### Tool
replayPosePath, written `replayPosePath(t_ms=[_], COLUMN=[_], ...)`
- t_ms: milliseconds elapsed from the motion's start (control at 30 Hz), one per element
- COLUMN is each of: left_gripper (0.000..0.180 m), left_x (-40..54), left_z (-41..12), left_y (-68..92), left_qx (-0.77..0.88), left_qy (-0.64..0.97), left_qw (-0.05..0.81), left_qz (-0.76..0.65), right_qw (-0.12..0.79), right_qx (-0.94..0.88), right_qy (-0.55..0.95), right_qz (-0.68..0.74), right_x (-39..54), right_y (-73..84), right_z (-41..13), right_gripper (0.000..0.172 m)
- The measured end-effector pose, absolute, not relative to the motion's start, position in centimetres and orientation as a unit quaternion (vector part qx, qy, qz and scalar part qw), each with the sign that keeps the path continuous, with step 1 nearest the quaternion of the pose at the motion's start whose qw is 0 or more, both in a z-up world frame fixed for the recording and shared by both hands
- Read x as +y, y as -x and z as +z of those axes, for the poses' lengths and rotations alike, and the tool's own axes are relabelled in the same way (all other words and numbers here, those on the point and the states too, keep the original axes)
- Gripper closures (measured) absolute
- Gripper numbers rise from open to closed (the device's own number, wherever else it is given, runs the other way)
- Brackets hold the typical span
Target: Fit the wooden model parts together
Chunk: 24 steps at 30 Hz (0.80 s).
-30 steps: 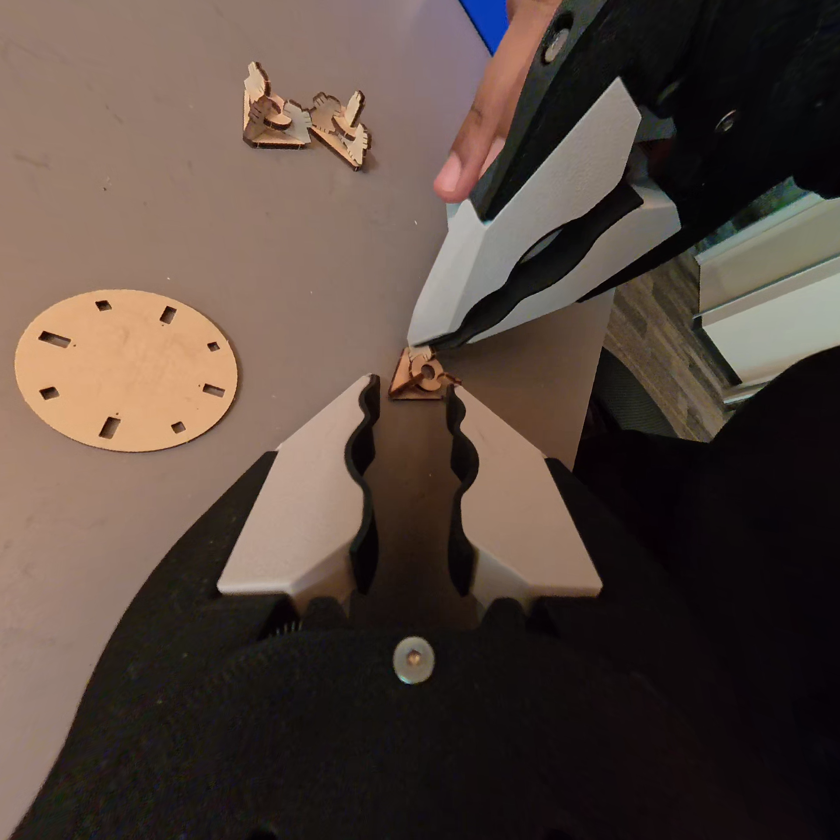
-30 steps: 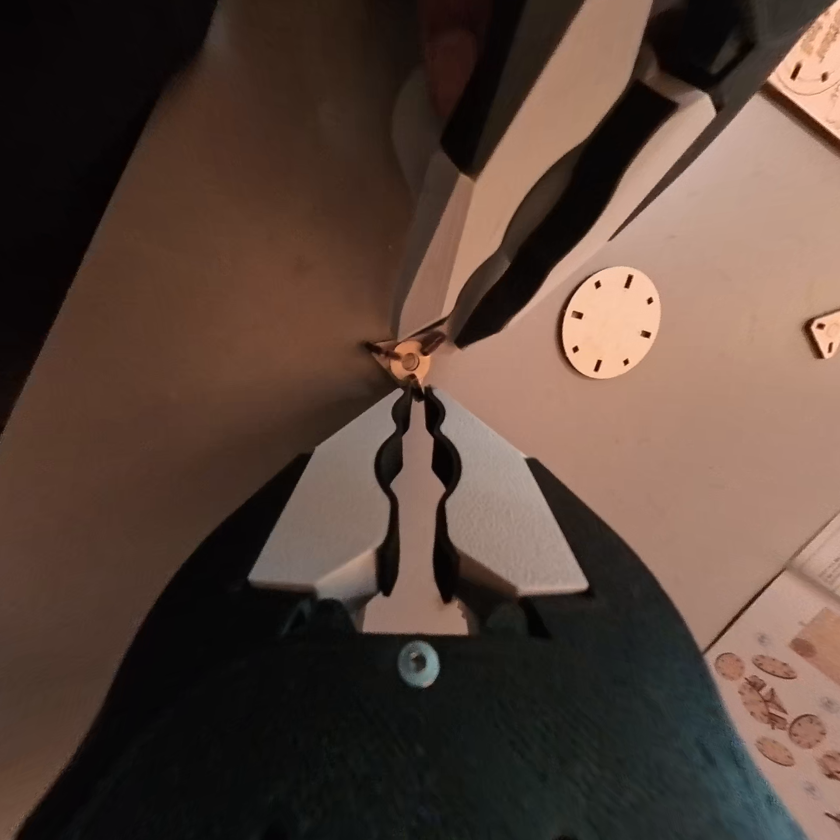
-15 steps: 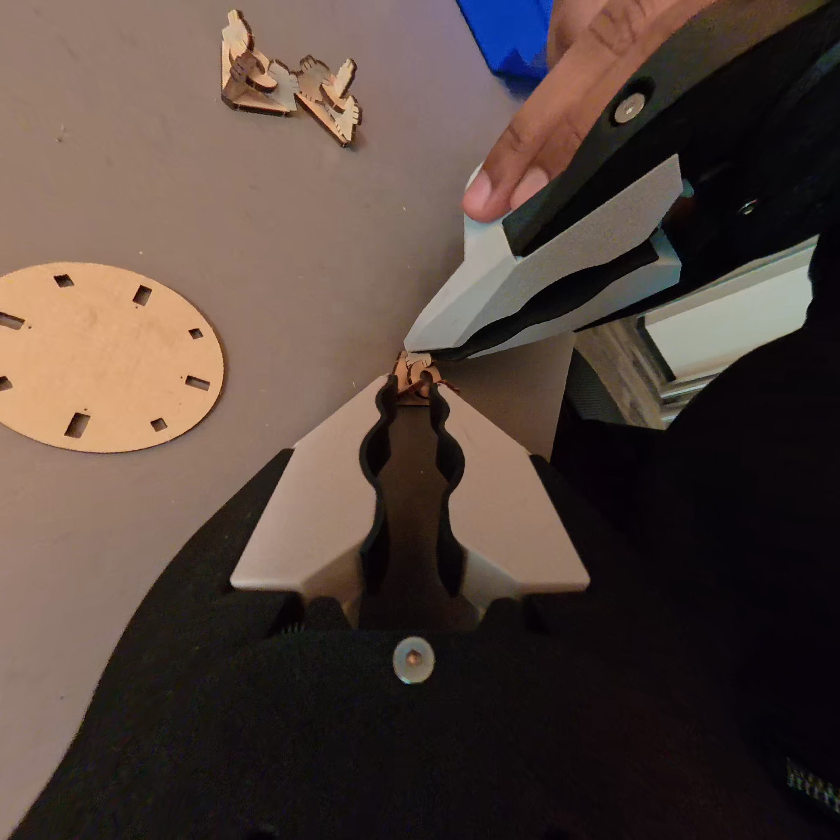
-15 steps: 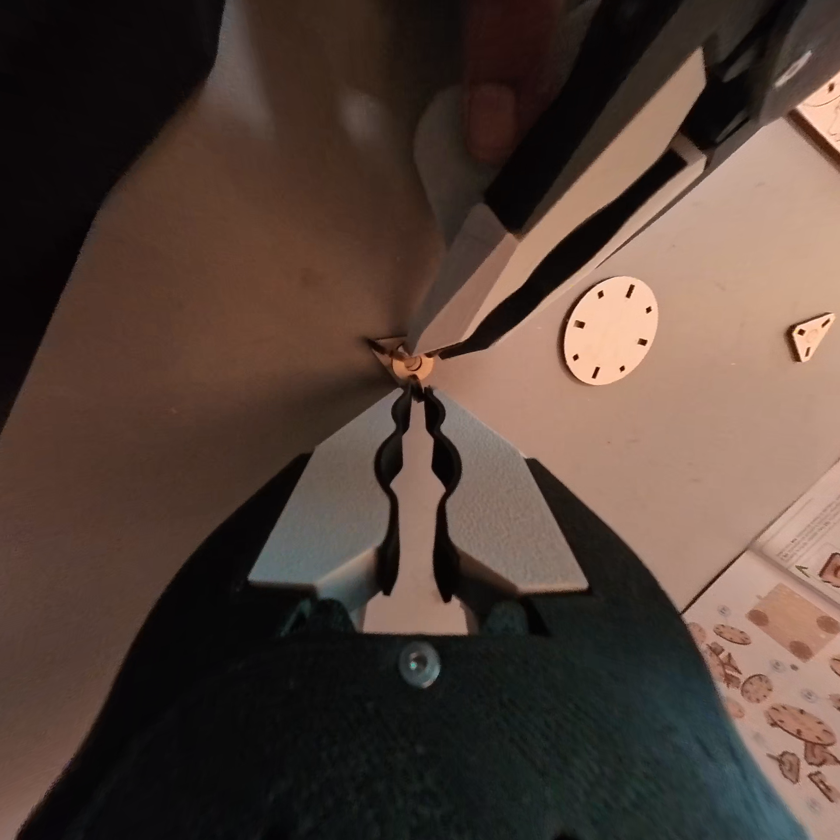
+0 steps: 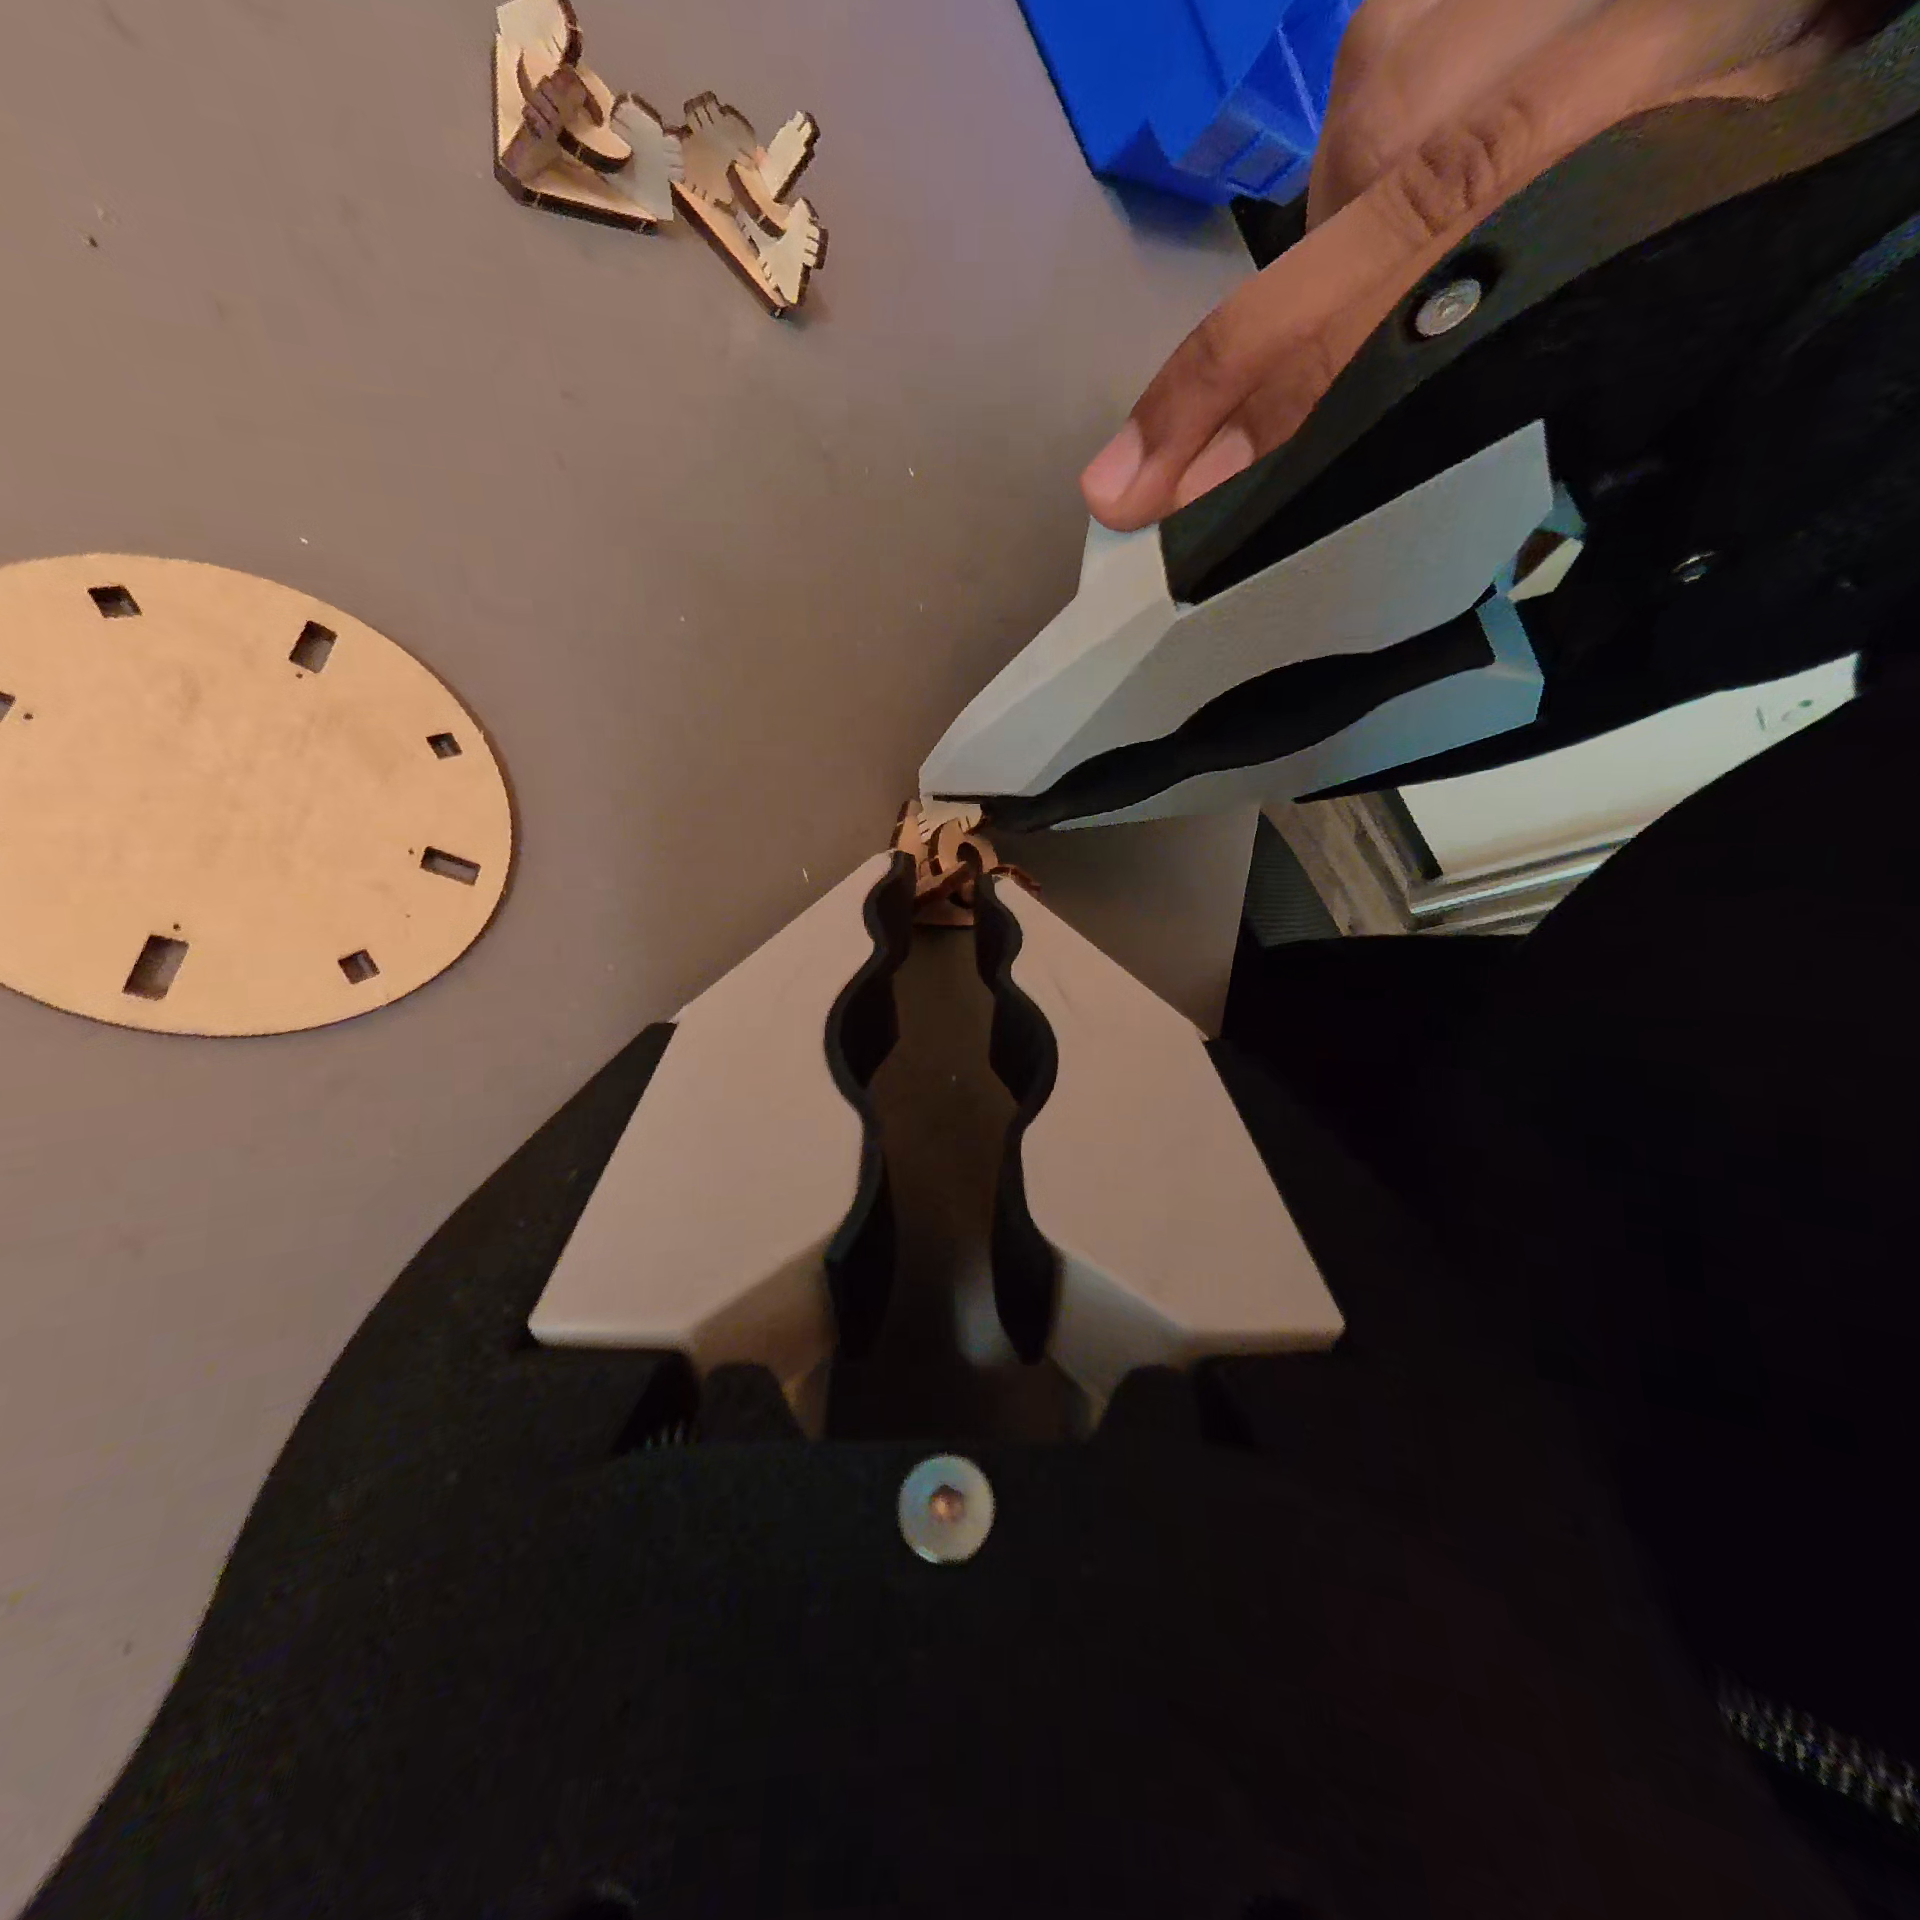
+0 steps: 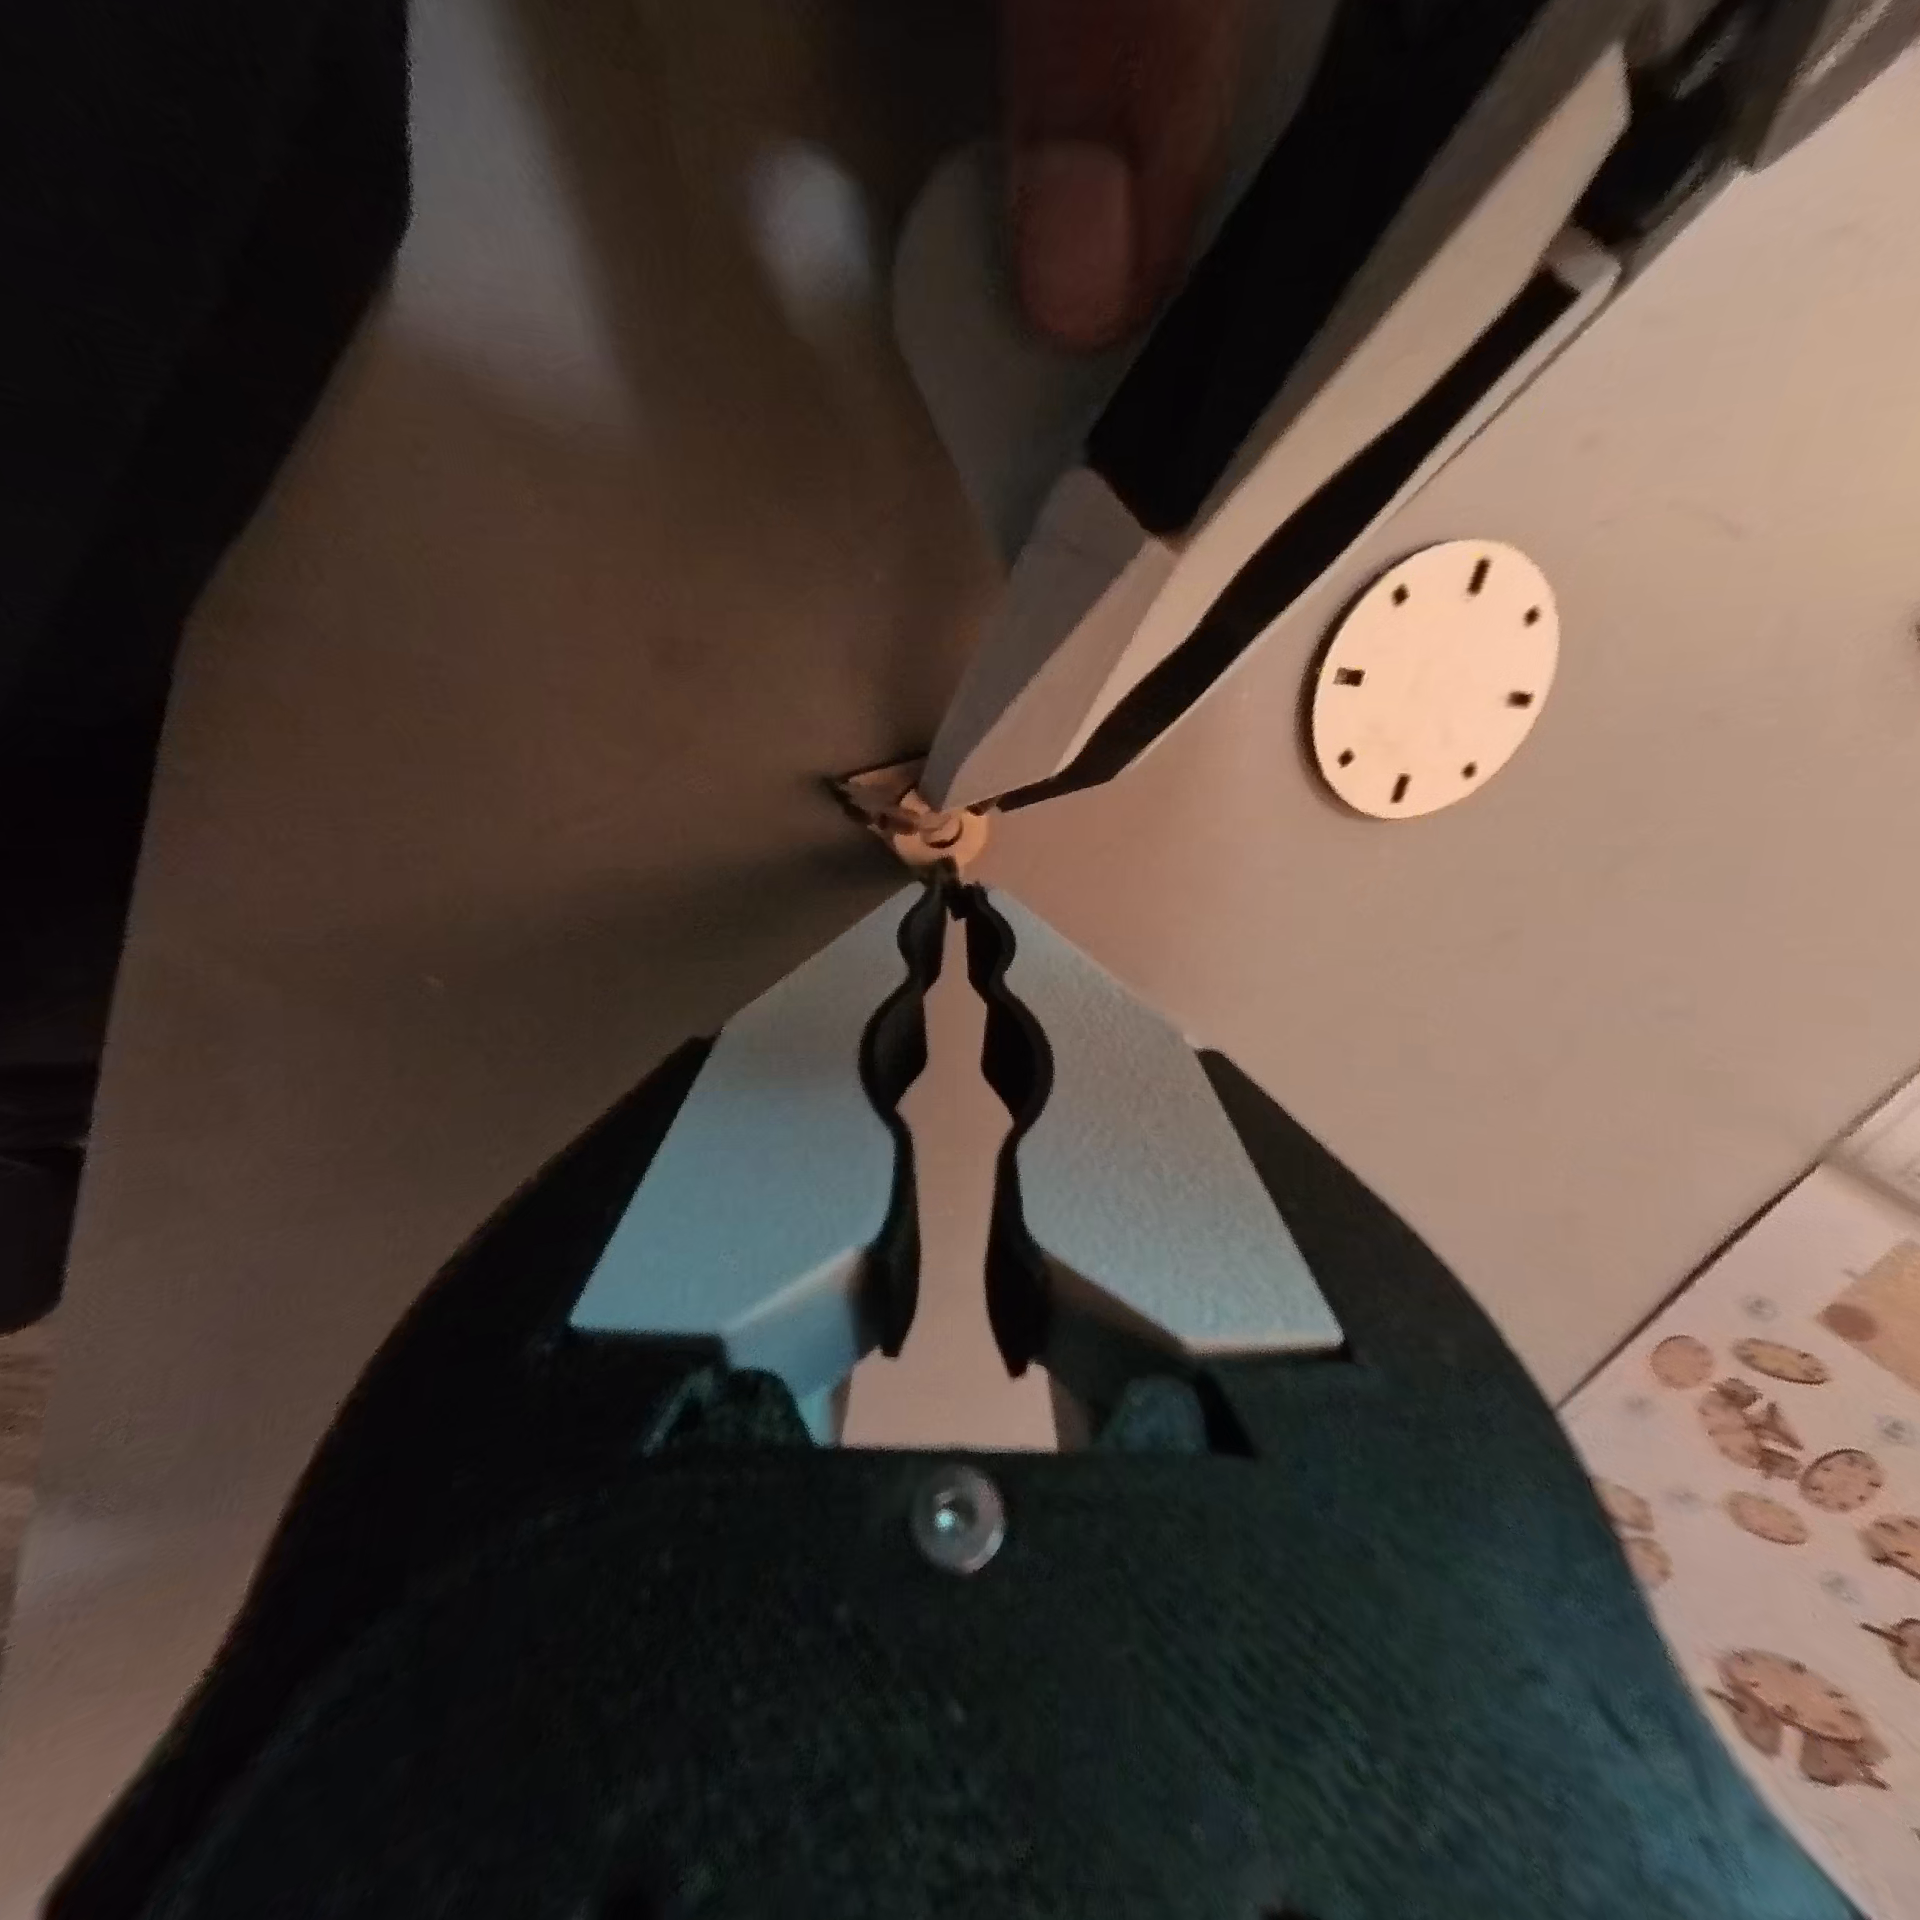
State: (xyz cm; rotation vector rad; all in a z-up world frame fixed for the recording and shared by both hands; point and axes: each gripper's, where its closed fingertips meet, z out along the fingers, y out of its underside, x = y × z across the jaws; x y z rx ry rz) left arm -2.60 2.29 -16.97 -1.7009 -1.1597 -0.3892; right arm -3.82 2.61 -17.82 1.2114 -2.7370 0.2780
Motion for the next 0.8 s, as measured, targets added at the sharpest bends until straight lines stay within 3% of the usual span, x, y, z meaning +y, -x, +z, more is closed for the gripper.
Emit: replayPosePath(t_ms=[800], left_gripper=[0.169], left_x=[2.27], left_z=[-16.89], left_y=[2.72], left_qx=[-0.481], left_qy=[0.698], left_qw=[0.504], left_qz=[-0.165], right_qw=[0.045], right_qx=[-0.906], right_qy=[-0.416], right_qz=[0.062], right_x=[2.73], right_y=[3.71], right_z=[-17.94], right_gripper=[0.171])
